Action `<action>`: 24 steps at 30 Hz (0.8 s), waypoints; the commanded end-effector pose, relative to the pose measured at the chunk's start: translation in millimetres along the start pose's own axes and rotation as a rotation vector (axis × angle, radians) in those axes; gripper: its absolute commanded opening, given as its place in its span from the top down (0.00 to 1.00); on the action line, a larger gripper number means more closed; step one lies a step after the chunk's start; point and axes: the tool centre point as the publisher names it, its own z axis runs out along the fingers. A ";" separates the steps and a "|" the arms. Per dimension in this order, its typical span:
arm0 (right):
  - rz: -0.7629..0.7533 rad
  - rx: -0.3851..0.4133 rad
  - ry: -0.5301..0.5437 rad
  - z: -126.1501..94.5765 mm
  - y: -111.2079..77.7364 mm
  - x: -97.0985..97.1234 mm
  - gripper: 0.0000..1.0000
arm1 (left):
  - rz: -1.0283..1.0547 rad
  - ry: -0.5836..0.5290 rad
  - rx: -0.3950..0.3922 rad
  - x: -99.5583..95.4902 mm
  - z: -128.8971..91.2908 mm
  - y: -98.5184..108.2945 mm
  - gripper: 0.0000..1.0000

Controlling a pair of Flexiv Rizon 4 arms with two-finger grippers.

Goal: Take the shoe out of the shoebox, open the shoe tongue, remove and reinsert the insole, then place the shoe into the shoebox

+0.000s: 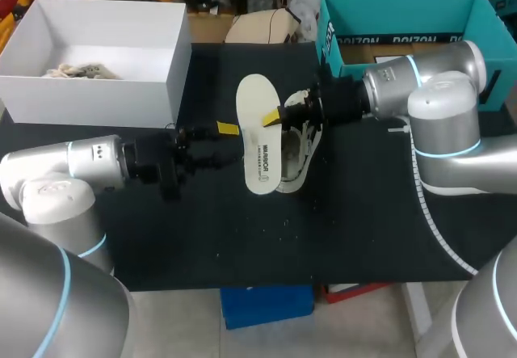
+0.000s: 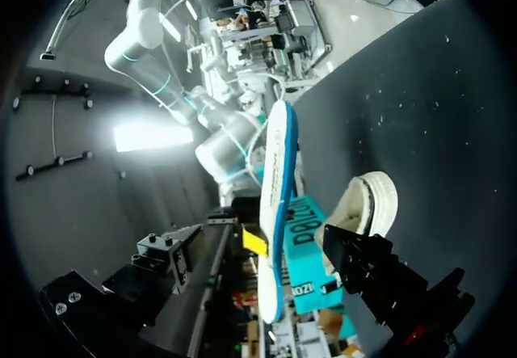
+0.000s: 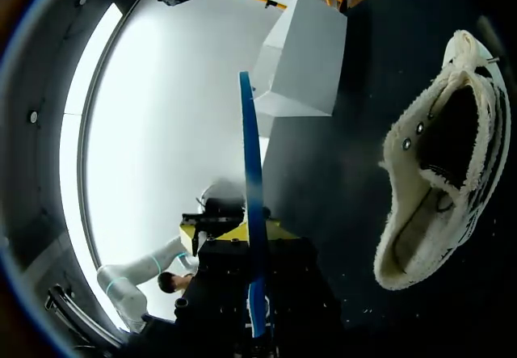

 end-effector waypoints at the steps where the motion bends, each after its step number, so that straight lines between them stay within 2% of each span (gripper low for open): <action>1: 0.000 -0.001 -0.001 1.4 0.2 -0.3 1.00 | -0.002 -0.019 0.009 13.4 17.8 6.0 0.22; 3: 0.000 -0.001 -0.001 1.4 0.2 -0.3 1.00 | -0.004 -0.031 0.025 15.6 23.0 6.1 0.25; 7: 0.000 -0.001 -0.001 1.4 0.2 -0.3 1.00 | 0.000 -0.035 0.036 16.8 32.4 10.1 0.38; 10: 0.000 -0.001 -0.001 1.4 0.2 -0.3 1.00 | 0.008 -0.043 0.043 15.7 38.8 13.8 0.40; 16: 0.000 -0.001 -0.001 1.4 0.2 -0.3 1.00 | 0.017 -0.053 0.059 14.4 48.3 16.9 0.53; 19: 0.000 -0.001 -0.001 1.4 0.2 -0.3 1.00 | 0.019 -0.058 0.064 14.3 51.0 17.6 0.55; 22: 0.000 -0.001 -0.001 1.4 0.2 -0.3 1.00 | 0.019 -0.062 0.068 14.4 53.6 17.3 0.63; 24: 0.000 -0.001 -0.001 1.4 0.2 -0.3 1.00 | 0.018 -0.063 0.071 14.6 54.8 16.8 0.63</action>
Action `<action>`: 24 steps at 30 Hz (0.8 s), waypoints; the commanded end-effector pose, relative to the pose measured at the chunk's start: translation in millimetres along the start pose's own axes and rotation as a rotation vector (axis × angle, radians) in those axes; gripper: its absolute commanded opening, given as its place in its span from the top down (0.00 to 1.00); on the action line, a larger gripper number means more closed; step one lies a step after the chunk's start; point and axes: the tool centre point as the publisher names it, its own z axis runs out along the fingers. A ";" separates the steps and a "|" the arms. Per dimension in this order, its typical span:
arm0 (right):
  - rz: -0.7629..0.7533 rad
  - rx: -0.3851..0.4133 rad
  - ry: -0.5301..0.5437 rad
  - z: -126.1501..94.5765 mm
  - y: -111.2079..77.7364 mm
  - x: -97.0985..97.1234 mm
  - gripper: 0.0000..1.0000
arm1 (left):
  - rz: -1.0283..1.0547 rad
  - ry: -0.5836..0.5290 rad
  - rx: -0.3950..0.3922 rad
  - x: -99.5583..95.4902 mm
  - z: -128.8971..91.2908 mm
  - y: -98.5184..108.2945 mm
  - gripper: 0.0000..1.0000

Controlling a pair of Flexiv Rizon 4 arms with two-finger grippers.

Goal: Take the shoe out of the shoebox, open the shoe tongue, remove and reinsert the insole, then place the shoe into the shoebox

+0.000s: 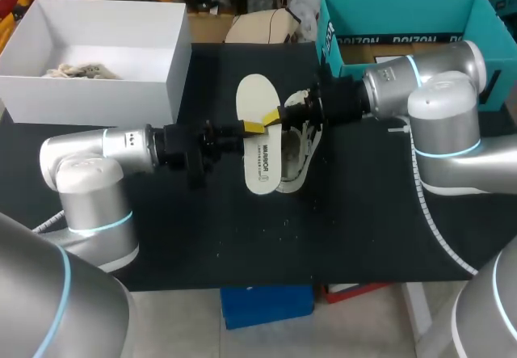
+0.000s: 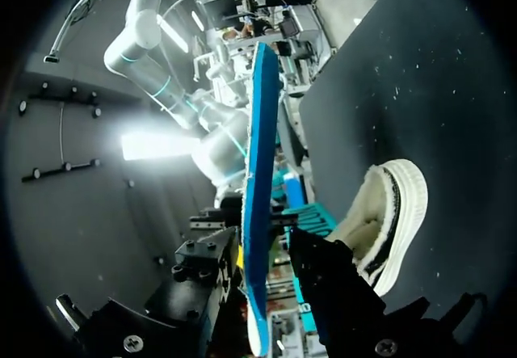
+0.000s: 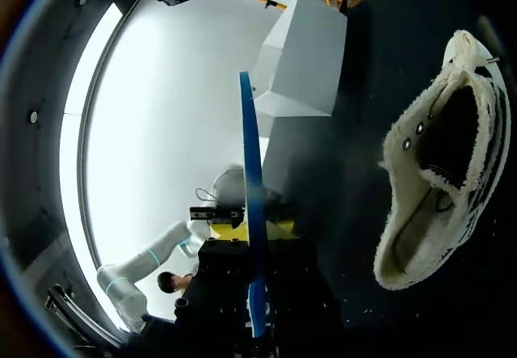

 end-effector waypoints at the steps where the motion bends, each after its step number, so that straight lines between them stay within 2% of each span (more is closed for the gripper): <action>1: 0.000 -0.001 -0.001 1.4 0.2 -0.3 1.00 | 0.001 -0.001 0.006 2.7 4.5 0.7 0.64; 2: 0.000 -0.001 -0.001 1.4 0.2 -0.3 1.00 | 0.000 -0.001 0.007 2.9 5.0 0.5 0.69; 6: 0.000 -0.001 -0.001 1.4 0.2 -0.3 1.00 | -0.004 -0.003 0.010 4.6 6.1 -1.0 0.73; 8: 0.000 -0.001 -0.001 1.4 0.2 -0.3 1.00 | -0.007 -0.002 0.010 5.9 5.9 -1.7 0.80; 10: 0.000 -0.001 -0.001 1.4 0.2 -0.3 1.00 | -0.011 -0.001 0.009 6.8 5.6 -2.0 0.80; 12: 0.000 -0.001 -0.001 1.4 0.2 -0.3 1.00 | -0.012 -0.002 0.008 7.0 5.5 -2.2 0.89; 16: 0.000 -0.001 -0.001 1.4 0.2 -0.3 1.00 | -0.014 -0.002 0.006 7.6 5.2 -2.7 0.91; 18: 0.000 -0.001 -0.001 1.4 0.2 -0.3 1.00 | -0.015 -0.002 0.004 7.7 5.0 -2.8 1.00; 23: 0.000 -0.001 -0.001 1.4 0.2 -0.3 1.00 | -0.022 -0.001 0.004 8.2 2.7 -6.5 1.00; 24: 0.003 -0.007 -0.002 0.2 0.3 -0.8 0.71 | -0.027 0.002 0.004 8.6 1.7 -7.8 1.00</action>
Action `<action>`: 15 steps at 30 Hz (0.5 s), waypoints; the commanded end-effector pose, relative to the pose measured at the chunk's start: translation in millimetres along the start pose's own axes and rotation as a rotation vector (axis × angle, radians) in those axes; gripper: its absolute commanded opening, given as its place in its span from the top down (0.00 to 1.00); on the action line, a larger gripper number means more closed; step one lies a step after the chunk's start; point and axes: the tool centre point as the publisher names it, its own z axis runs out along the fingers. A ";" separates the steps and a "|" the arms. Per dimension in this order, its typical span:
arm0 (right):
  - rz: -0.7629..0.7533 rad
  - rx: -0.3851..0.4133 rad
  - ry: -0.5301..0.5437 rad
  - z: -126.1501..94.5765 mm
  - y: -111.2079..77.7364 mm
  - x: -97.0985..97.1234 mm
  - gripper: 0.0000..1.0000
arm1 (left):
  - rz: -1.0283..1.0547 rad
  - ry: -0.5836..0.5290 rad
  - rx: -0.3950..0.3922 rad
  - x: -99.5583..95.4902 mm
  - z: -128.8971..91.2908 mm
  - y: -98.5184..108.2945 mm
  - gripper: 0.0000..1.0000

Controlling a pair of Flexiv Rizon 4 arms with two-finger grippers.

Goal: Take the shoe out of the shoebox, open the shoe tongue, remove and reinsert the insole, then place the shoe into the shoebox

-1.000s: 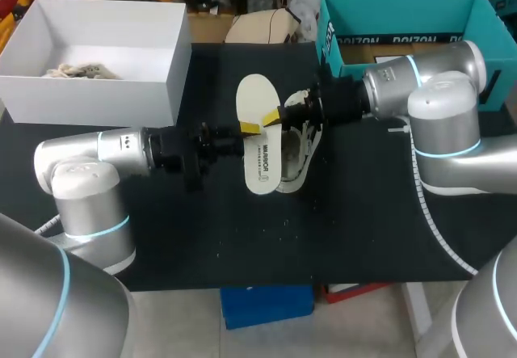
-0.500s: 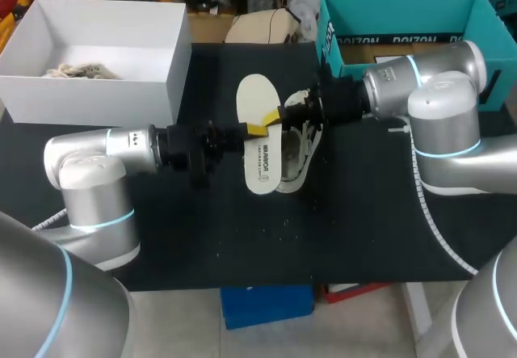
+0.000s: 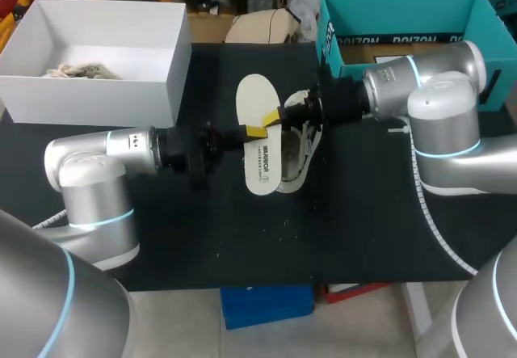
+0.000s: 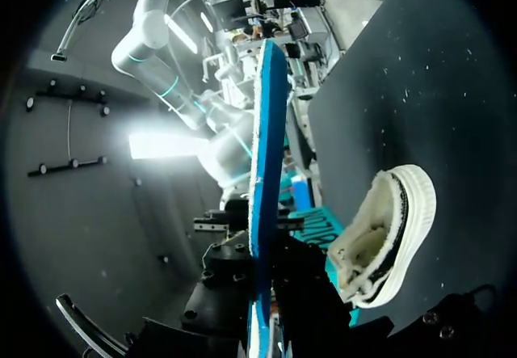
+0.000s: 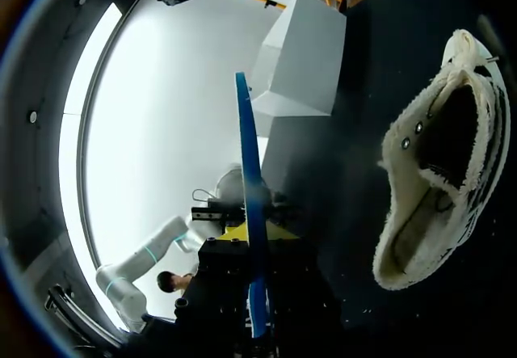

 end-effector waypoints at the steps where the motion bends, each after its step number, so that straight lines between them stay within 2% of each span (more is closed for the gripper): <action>1: 0.004 -0.012 -0.001 -1.2 0.8 -0.7 0.31 | -0.012 0.013 -0.008 2.5 -3.6 -6.4 1.00; 2: 0.007 -0.026 -0.018 -2.9 1.0 -0.9 0.00 | -0.019 0.020 -0.013 2.9 -5.5 -8.5 1.00; 8: 0.028 -0.045 -0.098 -12.3 -1.5 -6.5 0.00 | -0.078 0.075 -0.027 3.8 -21.5 -24.4 1.00; 15: 0.022 -0.087 -0.261 -40.7 -7.6 -9.0 0.00 | -0.178 0.192 -0.031 1.0 -42.6 -44.7 1.00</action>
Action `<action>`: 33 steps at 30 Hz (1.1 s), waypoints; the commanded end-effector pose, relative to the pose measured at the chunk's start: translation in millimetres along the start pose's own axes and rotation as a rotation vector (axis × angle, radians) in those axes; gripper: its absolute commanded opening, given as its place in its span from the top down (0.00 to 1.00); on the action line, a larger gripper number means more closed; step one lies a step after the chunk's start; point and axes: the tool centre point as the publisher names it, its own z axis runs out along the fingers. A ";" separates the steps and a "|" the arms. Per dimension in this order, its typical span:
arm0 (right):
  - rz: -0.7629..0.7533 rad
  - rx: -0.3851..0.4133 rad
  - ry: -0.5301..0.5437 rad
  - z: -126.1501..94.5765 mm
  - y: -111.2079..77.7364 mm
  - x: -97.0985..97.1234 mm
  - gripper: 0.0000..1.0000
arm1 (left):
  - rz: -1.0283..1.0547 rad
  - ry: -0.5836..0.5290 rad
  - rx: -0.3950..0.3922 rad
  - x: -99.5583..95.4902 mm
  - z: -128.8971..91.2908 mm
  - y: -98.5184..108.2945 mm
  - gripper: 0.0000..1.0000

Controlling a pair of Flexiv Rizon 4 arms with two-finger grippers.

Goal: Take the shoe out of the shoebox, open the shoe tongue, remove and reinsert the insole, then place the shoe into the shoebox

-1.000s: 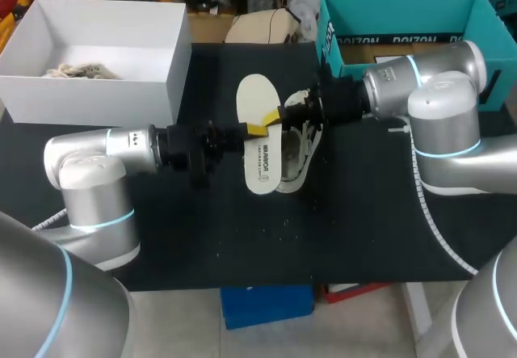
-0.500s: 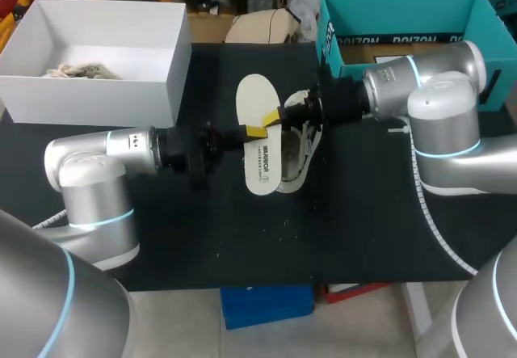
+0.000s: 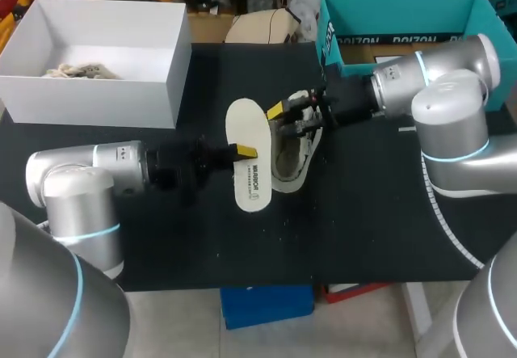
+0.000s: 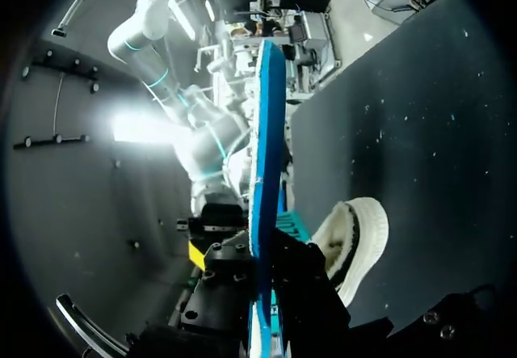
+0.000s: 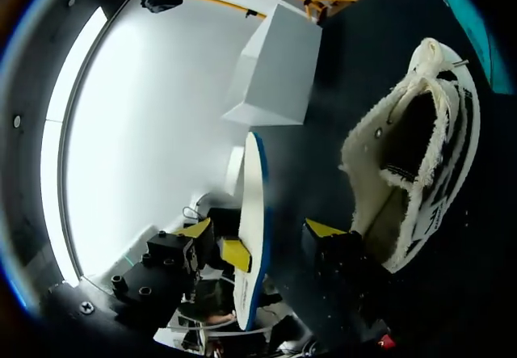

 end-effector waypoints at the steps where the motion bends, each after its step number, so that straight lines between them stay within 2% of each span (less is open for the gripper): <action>1: 0.000 -0.031 -0.130 -27.0 -11.8 5.5 0.00 | -0.043 0.108 -0.002 -10.6 -19.5 -21.3 1.00; 7: -0.018 -0.077 -0.288 -52.6 -21.8 1.8 0.00 | -0.084 0.225 0.007 -9.2 -31.4 -37.6 1.00; 10: -0.043 -0.094 -0.400 -65.7 -27.7 1.0 0.00 | -0.099 0.292 0.015 -9.1 -37.0 -45.3 1.00; 16: -0.066 -0.144 -0.505 -81.5 -35.5 2.3 0.00 | -0.121 0.356 0.020 -9.4 -44.4 -54.4 1.00; 21: -0.079 -0.148 -0.519 -86.1 -40.4 2.0 0.00 | -0.137 0.380 0.027 -7.6 -49.0 -61.7 1.00; 25: -0.095 -0.119 -0.446 -86.0 -42.7 4.9 0.00 | -0.144 0.384 0.033 -6.1 -53.6 -68.0 1.00; 33: -0.095 -0.119 -0.446 -86.0 -42.7 4.9 0.00 | -0.147 0.376 0.046 -7.8 -67.5 -81.2 1.00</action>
